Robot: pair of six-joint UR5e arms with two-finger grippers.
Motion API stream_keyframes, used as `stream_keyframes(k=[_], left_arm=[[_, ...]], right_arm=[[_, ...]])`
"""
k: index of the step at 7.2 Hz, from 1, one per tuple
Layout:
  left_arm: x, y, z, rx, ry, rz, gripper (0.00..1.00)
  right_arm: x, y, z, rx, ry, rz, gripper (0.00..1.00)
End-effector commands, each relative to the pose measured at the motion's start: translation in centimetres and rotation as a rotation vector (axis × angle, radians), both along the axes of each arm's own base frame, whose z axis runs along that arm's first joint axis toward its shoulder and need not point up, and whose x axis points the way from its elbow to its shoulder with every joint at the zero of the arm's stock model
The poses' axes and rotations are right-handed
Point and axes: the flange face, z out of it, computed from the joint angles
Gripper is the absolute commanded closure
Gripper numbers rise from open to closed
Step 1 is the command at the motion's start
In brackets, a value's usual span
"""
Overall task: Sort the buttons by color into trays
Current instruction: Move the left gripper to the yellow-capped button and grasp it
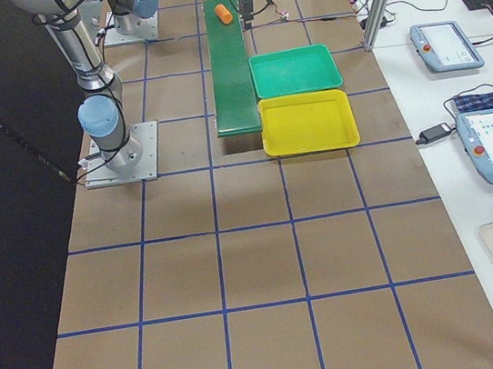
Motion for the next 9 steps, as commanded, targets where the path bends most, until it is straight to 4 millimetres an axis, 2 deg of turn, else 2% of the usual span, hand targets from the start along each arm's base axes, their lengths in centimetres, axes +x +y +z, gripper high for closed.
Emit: stream_keyframes(k=[1,3,5,6,7,8,9], left_arm=[[0.8,0.4,-2.5,0.037,0.023,0.131,0.00],[1.3,0.0,-3.0,0.045,0.019,0.175,0.00],[1.5,0.9,-3.8,0.084,0.005,0.198,0.05],[1.5,1.0,-3.8,0.094,0.008,0.191,0.19],[1.4,1.1,-3.9,0.100,0.007,0.189,0.21],[1.7,1.4,-3.9,0.123,-0.015,0.187,0.19],[1.7,1.4,-4.0,0.129,-0.016,0.183,0.27]], right_arm=[[0.0,0.1,0.1,-0.002,0.000,0.000,0.00],[0.0,0.1,0.1,-0.001,-0.002,0.000,0.00],[0.0,0.1,0.2,-0.002,-0.002,0.000,0.00],[0.0,0.1,0.2,-0.002,-0.002,0.000,0.00],[0.0,0.1,0.2,-0.002,-0.002,0.000,0.00],[0.0,0.2,0.1,-0.001,-0.002,0.000,0.00],[-0.1,-0.3,0.1,-0.008,-0.001,-0.002,0.00]])
